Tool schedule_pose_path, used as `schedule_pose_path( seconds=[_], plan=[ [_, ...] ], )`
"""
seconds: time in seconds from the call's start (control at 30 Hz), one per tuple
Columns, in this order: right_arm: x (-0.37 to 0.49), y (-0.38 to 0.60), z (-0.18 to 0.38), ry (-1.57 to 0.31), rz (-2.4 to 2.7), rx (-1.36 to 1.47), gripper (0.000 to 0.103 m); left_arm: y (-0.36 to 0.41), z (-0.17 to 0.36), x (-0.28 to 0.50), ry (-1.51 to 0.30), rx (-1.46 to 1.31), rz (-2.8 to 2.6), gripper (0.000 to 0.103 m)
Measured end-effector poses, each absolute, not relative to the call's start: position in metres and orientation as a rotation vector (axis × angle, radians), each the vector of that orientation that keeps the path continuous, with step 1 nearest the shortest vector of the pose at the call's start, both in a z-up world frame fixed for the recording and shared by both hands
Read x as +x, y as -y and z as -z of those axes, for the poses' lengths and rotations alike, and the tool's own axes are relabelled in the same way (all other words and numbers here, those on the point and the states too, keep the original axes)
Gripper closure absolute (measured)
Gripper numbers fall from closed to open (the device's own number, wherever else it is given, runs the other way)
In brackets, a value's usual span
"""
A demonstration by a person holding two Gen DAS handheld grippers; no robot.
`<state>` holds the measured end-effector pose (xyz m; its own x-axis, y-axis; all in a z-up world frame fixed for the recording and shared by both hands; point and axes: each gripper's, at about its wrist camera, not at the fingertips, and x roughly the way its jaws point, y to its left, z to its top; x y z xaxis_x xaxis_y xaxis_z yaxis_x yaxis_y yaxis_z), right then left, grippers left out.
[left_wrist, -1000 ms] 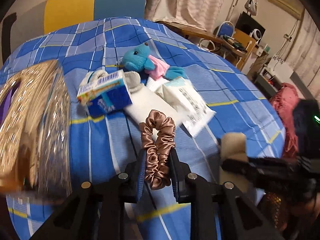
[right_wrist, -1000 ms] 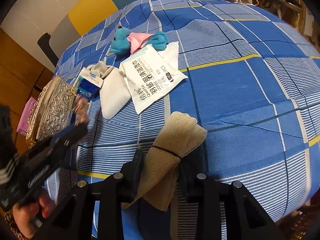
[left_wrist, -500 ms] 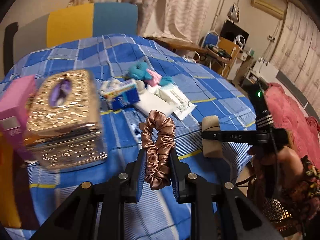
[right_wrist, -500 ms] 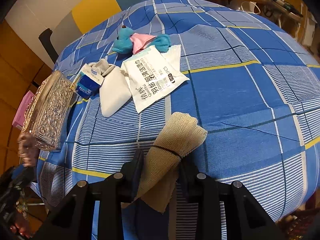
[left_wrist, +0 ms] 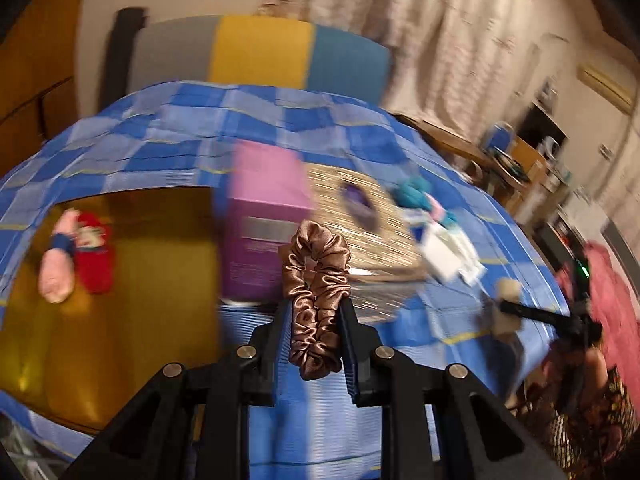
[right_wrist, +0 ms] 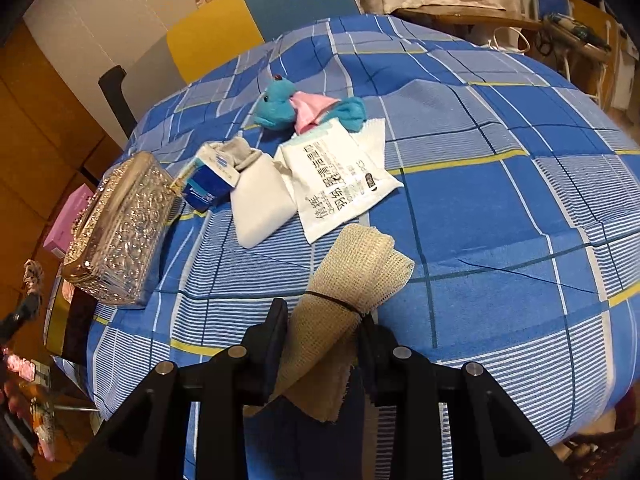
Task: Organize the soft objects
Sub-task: 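Carry the scrunchie into the gold tray and open the left tool, then carry the beige cloth over the gold tray with the right tool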
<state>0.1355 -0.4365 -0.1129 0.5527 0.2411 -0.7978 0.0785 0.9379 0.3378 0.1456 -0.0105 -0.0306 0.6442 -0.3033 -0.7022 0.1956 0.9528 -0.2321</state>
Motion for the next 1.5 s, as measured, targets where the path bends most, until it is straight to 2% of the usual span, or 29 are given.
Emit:
schedule_pose_path(
  seconds=[0.17, 0.3, 0.63, 0.73, 0.8, 0.97, 1.23, 1.47, 1.5],
  plan=[
    [0.134, 0.434, 0.108, -0.957, -0.106, 0.359, 0.069, -0.044, 0.037, 0.175, -0.849, -0.2, 0.171, 0.081],
    [0.132, 0.431, 0.105, -0.936, -0.113, 0.352, 0.069, -0.074, 0.059, 0.211, -0.936, -0.206, 0.104, 0.081],
    [0.13, 0.419, 0.1, -0.891, -0.142, 0.278, 0.069, -0.12, 0.109, 0.285, -1.059, -0.168, -0.021, 0.08],
    [0.13, 0.413, 0.098, -0.879, -0.162, 0.255, 0.069, -0.125, 0.116, 0.299, -1.053, -0.139, -0.059, 0.074],
    [0.129, 0.41, 0.098, -0.872, -0.176, 0.248, 0.069, -0.128, 0.119, 0.305, -1.058, -0.142, -0.071, 0.062],
    [0.127, 0.402, 0.096, -0.846, -0.2, 0.235, 0.069, -0.128, 0.115, 0.304, -1.044, -0.15, -0.072, 0.059],
    [0.106, 0.38, 0.085, -0.791, -0.235, 0.286, 0.069, -0.127, 0.089, 0.254, -0.924, -0.255, -0.037, 0.059],
    [0.083, 0.34, 0.069, -0.775, -0.314, 0.308, 0.069, -0.113, 0.092, 0.236, -0.946, -0.147, 0.0, 0.06],
    [0.079, 0.331, 0.064, -0.767, -0.333, 0.302, 0.069, -0.108, 0.093, 0.236, -0.946, -0.109, 0.0, 0.064]
  ],
)
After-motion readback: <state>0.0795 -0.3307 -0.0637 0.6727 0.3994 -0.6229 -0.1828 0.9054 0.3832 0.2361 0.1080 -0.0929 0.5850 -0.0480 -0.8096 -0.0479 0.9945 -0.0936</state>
